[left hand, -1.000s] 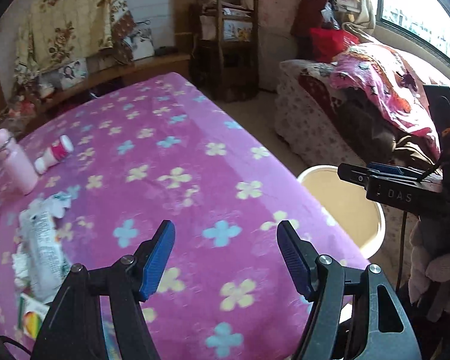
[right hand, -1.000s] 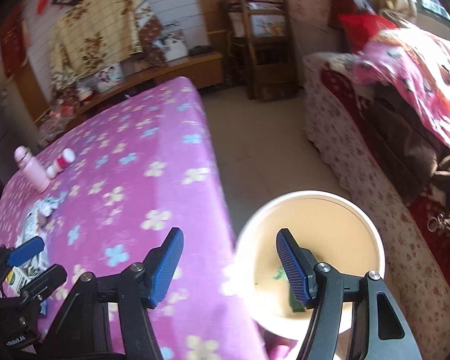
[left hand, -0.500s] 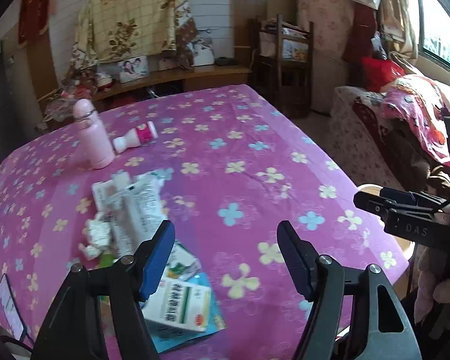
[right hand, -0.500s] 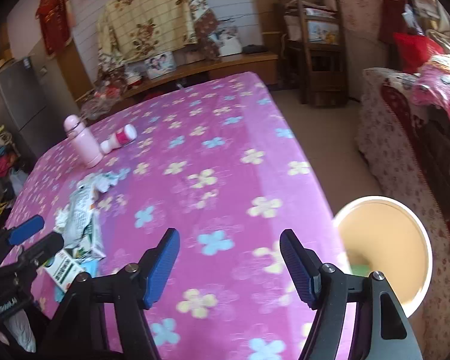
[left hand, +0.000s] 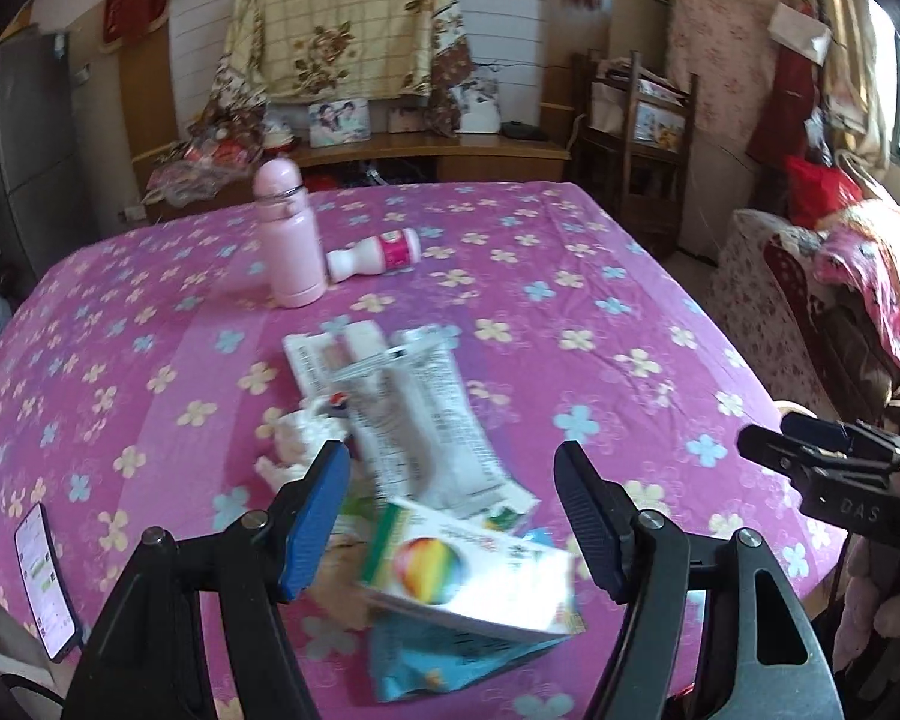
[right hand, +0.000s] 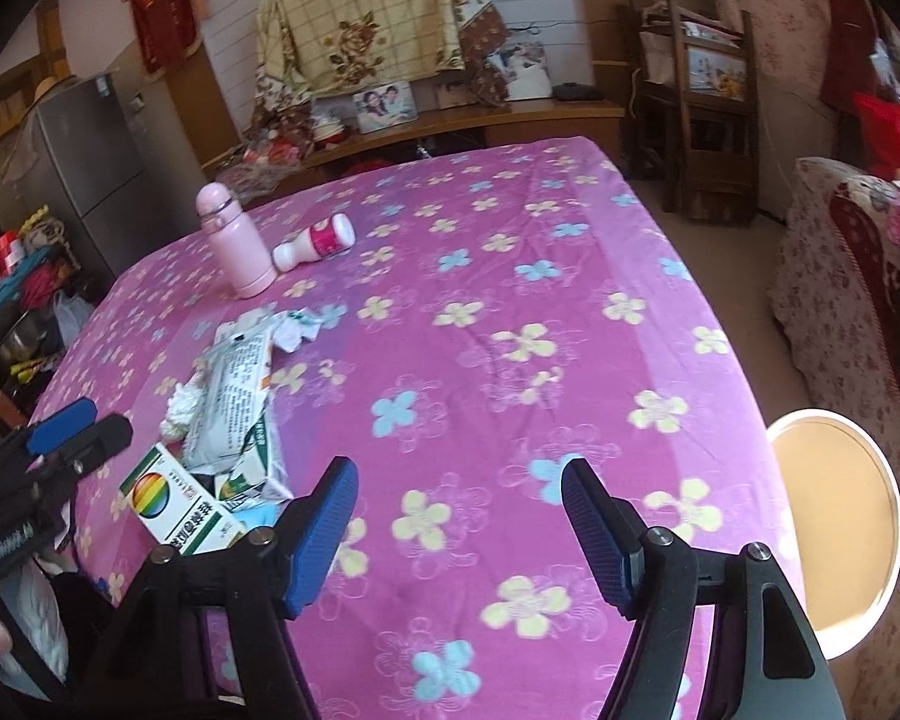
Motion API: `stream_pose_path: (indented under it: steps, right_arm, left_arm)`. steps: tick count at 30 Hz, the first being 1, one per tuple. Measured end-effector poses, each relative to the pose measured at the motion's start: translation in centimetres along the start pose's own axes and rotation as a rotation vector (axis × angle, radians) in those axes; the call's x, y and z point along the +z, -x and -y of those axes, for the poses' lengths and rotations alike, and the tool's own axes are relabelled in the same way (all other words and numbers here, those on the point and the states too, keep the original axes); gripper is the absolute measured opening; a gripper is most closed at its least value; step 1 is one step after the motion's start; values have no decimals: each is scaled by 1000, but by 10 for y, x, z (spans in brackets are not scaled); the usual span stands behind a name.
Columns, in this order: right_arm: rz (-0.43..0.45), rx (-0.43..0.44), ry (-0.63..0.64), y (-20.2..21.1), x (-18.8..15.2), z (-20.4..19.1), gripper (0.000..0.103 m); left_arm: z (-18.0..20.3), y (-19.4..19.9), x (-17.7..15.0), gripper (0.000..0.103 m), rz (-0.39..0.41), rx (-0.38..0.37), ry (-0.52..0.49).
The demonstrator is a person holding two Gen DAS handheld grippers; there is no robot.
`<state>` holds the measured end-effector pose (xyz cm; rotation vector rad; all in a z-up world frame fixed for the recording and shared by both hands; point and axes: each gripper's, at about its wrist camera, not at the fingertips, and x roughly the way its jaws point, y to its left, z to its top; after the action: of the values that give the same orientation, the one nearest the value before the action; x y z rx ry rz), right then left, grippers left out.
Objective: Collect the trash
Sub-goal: 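Move both tools back over the trash pile on the table, then grasp the white snack bag with the right tool while the left tool grasps the white tissue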
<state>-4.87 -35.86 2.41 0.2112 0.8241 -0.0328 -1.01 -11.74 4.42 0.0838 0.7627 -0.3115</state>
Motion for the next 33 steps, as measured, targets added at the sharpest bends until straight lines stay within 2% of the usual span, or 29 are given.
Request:
stream_pose_path:
  steps: [6,11,16,21,24,33]
  right_arm:
    - [-36,53,22,-13,2,-16,74]
    - [-79,128,54,-31,9,-40,74]
    - [-107,188,76,-52,22,-67,74]
    - [-157,238,76,-79,30,-88,74]
    - [-175,249,79,-96,35,-100,74]
    - [-255,299,93,-143,47,-127,74]
  left_arm:
    - [-50,-11,1,71,-50,-4,105]
    - [-74,-22,1,71,-87,26,137]
    - [-104,-38,-2,71,-147,-5,242]
    - [-120,-54,-4,71,-184,-11,303]
    - [-123,-66,-1,71,-192,12,294]
    - [-128,-109,-1,72,-254,-21,306]
